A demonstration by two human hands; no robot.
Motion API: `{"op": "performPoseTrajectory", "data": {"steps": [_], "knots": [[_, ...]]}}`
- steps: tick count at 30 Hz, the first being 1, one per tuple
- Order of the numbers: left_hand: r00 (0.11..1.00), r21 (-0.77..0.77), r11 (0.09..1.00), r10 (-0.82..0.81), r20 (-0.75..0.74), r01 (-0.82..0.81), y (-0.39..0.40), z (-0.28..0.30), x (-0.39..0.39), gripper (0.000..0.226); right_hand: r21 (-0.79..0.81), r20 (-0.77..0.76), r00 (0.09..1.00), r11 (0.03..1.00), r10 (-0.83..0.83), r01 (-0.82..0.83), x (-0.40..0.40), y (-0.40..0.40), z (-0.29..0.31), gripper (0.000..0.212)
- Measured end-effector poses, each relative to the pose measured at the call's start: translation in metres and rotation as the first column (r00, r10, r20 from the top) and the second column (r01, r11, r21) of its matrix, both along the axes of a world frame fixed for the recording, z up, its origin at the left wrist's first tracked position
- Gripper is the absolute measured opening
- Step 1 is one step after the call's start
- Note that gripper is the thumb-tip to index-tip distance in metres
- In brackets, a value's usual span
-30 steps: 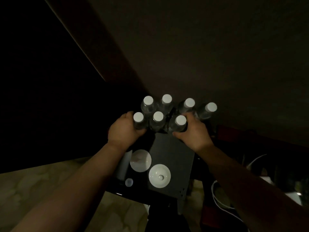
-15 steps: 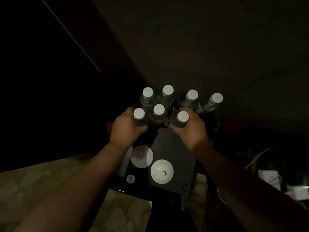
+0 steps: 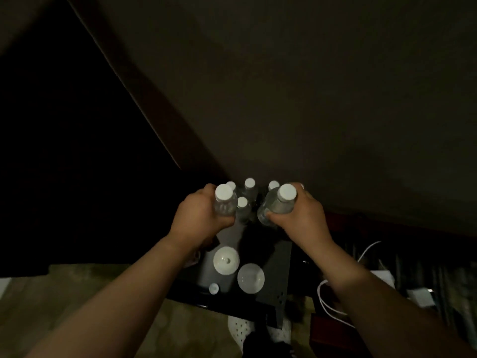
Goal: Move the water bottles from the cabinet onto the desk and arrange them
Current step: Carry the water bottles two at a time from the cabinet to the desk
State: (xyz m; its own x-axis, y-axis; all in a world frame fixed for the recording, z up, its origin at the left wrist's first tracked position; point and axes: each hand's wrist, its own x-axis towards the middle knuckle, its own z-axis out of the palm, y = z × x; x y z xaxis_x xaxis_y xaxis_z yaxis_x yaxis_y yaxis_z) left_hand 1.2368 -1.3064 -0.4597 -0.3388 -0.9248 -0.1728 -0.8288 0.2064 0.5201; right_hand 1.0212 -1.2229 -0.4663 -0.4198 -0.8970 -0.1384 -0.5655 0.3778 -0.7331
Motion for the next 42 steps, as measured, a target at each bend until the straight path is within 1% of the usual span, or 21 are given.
{"op": "performPoseTrajectory", "data": {"steps": [2, 6, 10, 14, 17, 19, 23, 27, 31, 35, 38, 42], "knots": [[0.998, -0.041, 0.997, -0.062, -0.003, 0.062, 0.004, 0.045, -0.007, 0.050, -0.034, -0.015, 1.000, 0.999, -0.021, 0.020, -0.006, 0.013, 0.041, 0.059], [0.982, -0.088, 0.978, -0.187, 0.006, 0.187, 0.020, 0.130, -0.029, 0.056, -0.069, -0.047, 0.997, 0.996, -0.054, 0.050, -0.029, 0.044, 0.120, 0.059], [0.950, -0.122, 0.944, -0.312, -0.032, 0.306, 0.046, 0.201, -0.060, 0.059, -0.113, -0.091, 0.991, 0.990, -0.095, 0.085, -0.060, 0.085, 0.194, 0.059], [0.896, -0.142, 0.897, -0.432, -0.097, 0.418, 0.085, 0.262, -0.097, 0.059, -0.139, -0.106, 0.980, 0.979, -0.165, 0.150, -0.090, 0.141, 0.256, 0.063], [0.849, -0.163, 0.863, -0.501, -0.166, 0.477, 0.121, 0.298, -0.127, 0.061, -0.184, -0.133, 0.961, 0.959, -0.241, 0.215, -0.112, 0.190, 0.291, 0.064], [0.810, -0.187, 0.829, -0.557, -0.182, 0.527, 0.151, 0.319, -0.152, 0.063, -0.196, -0.131, 0.949, 0.946, -0.287, 0.259, -0.127, 0.230, 0.311, 0.064], [0.730, -0.247, 0.745, -0.662, -0.169, 0.619, 0.224, 0.350, -0.206, 0.067, -0.214, -0.131, 0.916, 0.913, -0.378, 0.346, -0.161, 0.325, 0.347, 0.060], [0.644, -0.244, 0.675, -0.738, -0.204, 0.696, 0.309, 0.368, -0.259, 0.071, -0.244, -0.159, 0.868, 0.871, -0.470, 0.427, -0.189, 0.429, 0.378, 0.061], [0.518, -0.270, 0.564, -0.825, -0.227, 0.781, 0.409, 0.384, -0.317, 0.066, -0.259, -0.220, 0.785, 0.811, -0.579, 0.525, -0.217, 0.545, 0.400, 0.066], [0.399, -0.346, 0.453, -0.890, -0.219, 0.822, 0.503, 0.397, -0.371, 0.066, -0.286, -0.204, 0.703, 0.728, -0.682, 0.623, -0.240, 0.656, 0.411, 0.059], [0.322, -0.390, 0.385, -0.921, -0.219, 0.837, 0.566, 0.405, -0.408, 0.063, -0.297, -0.202, 0.641, 0.670, -0.741, 0.680, -0.253, 0.726, 0.420, 0.055], [0.209, -0.421, 0.274, -0.958, -0.195, 0.865, 0.634, 0.412, -0.454, 0.062, -0.326, -0.198, 0.530, 0.566, -0.824, 0.758, -0.270, 0.802, 0.430, 0.057]]}}
